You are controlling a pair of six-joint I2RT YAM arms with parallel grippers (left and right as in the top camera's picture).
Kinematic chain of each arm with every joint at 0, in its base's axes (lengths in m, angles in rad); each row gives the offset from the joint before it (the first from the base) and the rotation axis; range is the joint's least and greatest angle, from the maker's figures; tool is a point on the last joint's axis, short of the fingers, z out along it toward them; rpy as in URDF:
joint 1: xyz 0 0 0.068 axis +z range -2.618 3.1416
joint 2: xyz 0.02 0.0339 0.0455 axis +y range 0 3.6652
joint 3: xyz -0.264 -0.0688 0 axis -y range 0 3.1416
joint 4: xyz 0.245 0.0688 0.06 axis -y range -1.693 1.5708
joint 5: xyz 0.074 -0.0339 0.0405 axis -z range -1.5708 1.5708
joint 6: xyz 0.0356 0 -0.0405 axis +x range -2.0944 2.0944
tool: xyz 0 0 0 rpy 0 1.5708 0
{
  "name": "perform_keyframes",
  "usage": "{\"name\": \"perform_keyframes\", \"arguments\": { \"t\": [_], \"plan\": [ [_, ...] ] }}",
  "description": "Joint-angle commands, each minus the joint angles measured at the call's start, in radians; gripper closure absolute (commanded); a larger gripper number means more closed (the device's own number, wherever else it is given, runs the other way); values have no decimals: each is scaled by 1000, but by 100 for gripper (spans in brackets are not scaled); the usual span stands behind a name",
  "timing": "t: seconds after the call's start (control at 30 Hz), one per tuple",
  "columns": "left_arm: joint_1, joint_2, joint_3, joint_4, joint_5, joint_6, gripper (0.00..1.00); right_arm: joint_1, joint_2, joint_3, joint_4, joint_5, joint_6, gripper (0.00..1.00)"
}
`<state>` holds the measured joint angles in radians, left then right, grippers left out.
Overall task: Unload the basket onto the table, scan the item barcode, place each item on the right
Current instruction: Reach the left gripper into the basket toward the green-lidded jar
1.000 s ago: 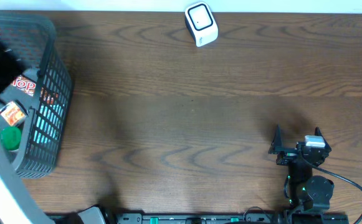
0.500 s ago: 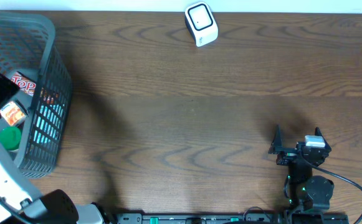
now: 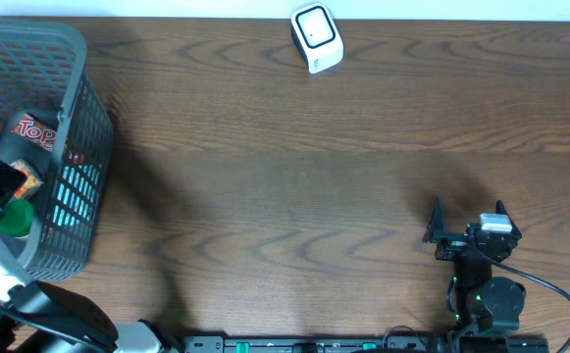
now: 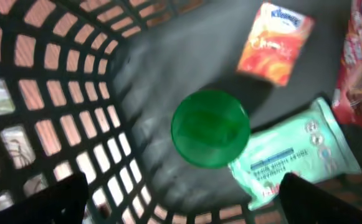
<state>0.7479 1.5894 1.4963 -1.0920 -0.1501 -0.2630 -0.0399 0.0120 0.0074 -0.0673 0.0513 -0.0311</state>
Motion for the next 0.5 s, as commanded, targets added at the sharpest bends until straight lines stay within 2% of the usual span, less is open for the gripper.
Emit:
{"name": "perform_keyframes", "arguments": {
  "t": [0.0, 0.47],
  "plan": [
    [24, 12, -76, 62, -15, -11, 2, 6, -6, -2, -4, -1, -8, 1],
    [28, 203, -134, 157, -16, -11, 2, 6, -6, -2, -4, -1, -8, 1]
  ]
}}
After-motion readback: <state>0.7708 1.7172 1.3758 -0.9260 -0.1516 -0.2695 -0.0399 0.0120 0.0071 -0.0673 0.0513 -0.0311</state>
